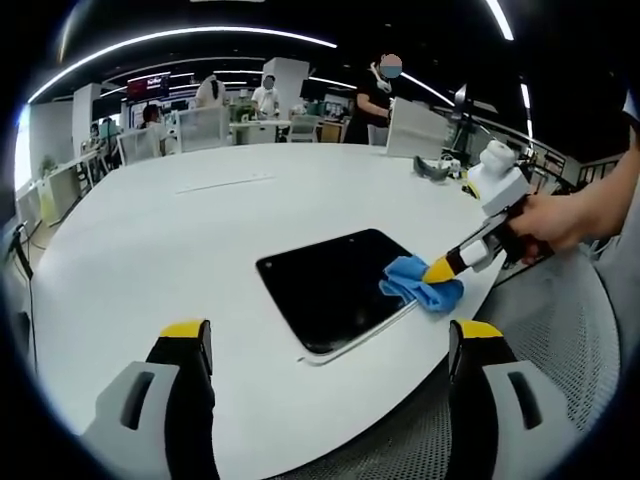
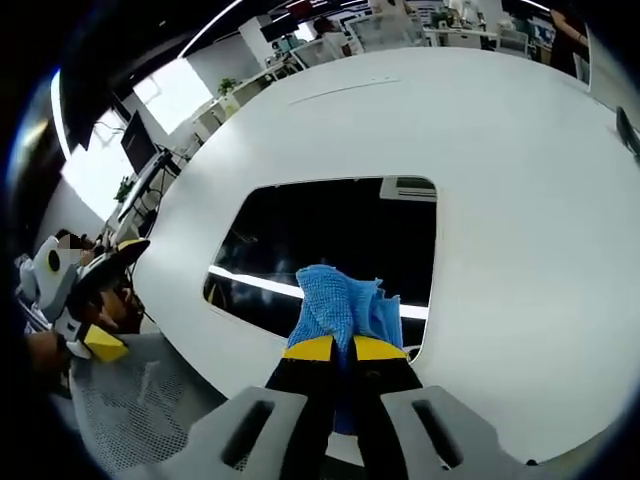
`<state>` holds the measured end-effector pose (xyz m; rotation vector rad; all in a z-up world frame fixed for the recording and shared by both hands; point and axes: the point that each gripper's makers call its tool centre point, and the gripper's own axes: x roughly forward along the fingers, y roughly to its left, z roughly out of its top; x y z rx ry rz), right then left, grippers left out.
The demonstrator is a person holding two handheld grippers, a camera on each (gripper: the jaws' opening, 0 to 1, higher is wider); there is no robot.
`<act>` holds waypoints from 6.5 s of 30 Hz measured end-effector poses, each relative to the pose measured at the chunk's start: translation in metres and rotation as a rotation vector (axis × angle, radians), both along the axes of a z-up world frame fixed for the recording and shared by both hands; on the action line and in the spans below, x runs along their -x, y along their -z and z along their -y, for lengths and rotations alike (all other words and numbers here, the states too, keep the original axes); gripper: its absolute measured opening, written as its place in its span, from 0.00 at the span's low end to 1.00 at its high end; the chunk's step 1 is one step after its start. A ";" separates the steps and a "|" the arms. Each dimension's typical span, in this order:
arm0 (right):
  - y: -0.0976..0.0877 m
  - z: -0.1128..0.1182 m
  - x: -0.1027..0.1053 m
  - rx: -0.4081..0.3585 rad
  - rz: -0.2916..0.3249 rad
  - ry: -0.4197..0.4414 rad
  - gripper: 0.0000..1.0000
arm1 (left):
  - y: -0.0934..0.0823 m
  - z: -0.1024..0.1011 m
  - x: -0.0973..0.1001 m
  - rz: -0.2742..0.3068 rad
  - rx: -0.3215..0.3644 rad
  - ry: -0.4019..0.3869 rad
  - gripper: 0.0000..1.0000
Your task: Wipe the mirror surface with the cleaning cloth until all visible marks leave the cleaned area.
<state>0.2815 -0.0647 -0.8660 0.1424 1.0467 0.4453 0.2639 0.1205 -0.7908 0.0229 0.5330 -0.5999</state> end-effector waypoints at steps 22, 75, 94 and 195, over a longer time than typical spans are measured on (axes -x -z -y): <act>0.000 0.030 -0.002 -0.020 -0.010 0.047 0.00 | 0.001 -0.001 -0.001 -0.002 -0.005 -0.001 0.97; 0.001 0.030 -0.091 0.088 0.044 0.081 0.00 | 0.002 -0.001 0.001 -0.011 -0.006 0.009 0.96; 0.000 0.030 -0.127 0.105 0.059 0.082 0.00 | 0.004 -0.001 0.000 -0.014 -0.005 0.009 0.95; -0.056 0.136 -0.022 0.015 0.426 -0.141 0.94 | -0.007 -0.009 -0.006 0.007 0.048 -0.066 0.99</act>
